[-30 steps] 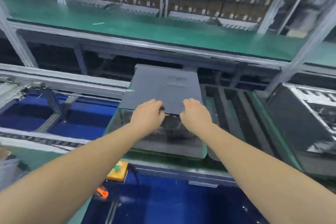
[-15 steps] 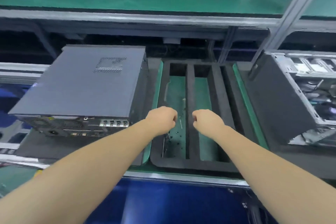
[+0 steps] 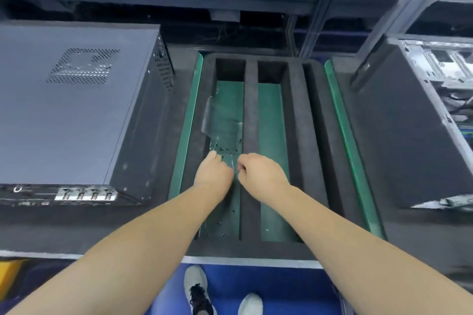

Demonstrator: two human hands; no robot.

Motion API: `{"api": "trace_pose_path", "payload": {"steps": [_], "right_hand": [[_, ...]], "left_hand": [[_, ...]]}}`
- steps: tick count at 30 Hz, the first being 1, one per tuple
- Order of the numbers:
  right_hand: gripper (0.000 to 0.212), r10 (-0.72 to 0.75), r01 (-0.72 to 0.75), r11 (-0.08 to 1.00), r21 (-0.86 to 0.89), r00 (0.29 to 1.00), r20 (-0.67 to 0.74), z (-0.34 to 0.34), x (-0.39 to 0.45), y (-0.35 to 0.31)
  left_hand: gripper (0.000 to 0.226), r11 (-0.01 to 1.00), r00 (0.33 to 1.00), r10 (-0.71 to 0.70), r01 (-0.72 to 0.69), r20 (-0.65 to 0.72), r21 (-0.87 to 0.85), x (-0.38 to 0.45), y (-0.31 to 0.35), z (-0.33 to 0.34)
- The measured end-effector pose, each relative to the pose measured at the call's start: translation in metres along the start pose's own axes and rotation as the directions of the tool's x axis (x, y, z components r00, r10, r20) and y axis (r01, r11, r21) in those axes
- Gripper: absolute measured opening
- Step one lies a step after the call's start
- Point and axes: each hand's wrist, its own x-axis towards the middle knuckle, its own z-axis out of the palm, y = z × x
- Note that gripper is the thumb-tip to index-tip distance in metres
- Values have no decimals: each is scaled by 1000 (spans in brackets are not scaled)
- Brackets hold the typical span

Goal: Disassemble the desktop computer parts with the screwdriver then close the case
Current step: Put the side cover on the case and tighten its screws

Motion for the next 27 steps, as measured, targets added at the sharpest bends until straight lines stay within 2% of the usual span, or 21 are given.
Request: {"api": "trace_pose_path", "payload": {"steps": [3, 7, 10, 14, 19, 24, 27], "right_hand": [[11, -1, 1, 999, 37, 1000, -7, 3, 1, 2], [15, 3, -2, 998, 60, 1000, -16, 5, 2, 4], [16, 6, -4, 997, 76, 1000, -23, 5, 1, 4], [12, 20, -15, 992, 121, 999, -42, 1, 2, 5], [12, 32, -31, 997, 69, 999, -6, -2, 3, 0], [9, 29, -29, 999, 17, 1000, 9, -2, 5, -2], [8, -45, 38, 987, -154, 998, -38, 1, 2, -8]], "left_hand": [[9, 999, 999, 44, -44, 3, 9, 7, 6, 0], [21, 997, 997, 72, -72, 25, -6, 12, 4, -3], [20, 996, 1000, 30, -29, 10, -82, 10, 2, -5], [18, 991, 993, -72, 61, -90, -119, 1, -5, -19], [17, 992, 992, -68, 56, -110, -111, -13, -10, -26], [18, 969, 991, -66, 35, -120, -243, -25, -11, -24], [19, 928, 982, -132, 74, -136, -364, -33, -12, -21]]}}
